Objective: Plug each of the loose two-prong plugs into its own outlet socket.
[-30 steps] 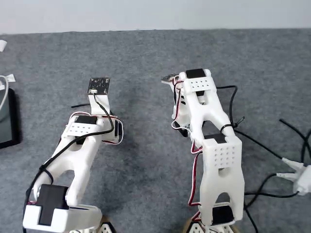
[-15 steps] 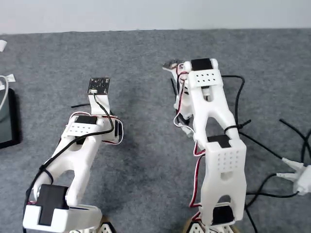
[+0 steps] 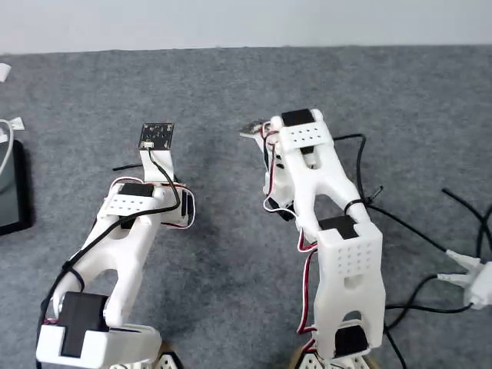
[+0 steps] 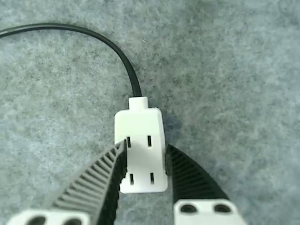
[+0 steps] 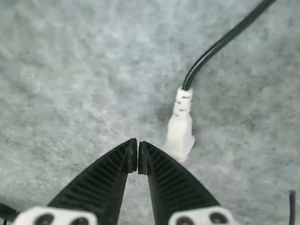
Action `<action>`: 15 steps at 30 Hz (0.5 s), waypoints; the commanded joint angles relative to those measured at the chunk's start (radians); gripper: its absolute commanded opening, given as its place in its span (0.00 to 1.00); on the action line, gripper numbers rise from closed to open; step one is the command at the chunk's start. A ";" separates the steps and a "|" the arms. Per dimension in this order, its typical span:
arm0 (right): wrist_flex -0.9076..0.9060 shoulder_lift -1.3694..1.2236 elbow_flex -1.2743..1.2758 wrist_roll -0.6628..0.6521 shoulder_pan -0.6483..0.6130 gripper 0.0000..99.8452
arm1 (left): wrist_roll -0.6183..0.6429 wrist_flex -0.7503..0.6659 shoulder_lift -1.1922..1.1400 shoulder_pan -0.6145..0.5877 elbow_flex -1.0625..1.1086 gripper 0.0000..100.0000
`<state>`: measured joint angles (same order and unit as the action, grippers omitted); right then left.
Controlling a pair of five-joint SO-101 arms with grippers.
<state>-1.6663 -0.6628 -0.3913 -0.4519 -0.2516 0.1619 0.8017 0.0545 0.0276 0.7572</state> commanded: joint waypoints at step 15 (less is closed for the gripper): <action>0.223 0.071 0.026 -0.018 0.153 0.01 | -0.011 0.035 -0.002 -0.020 0.038 0.01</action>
<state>-1.4561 -0.6628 -0.3590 -0.4519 -0.1151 0.1619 0.8017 0.0545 0.0276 0.7572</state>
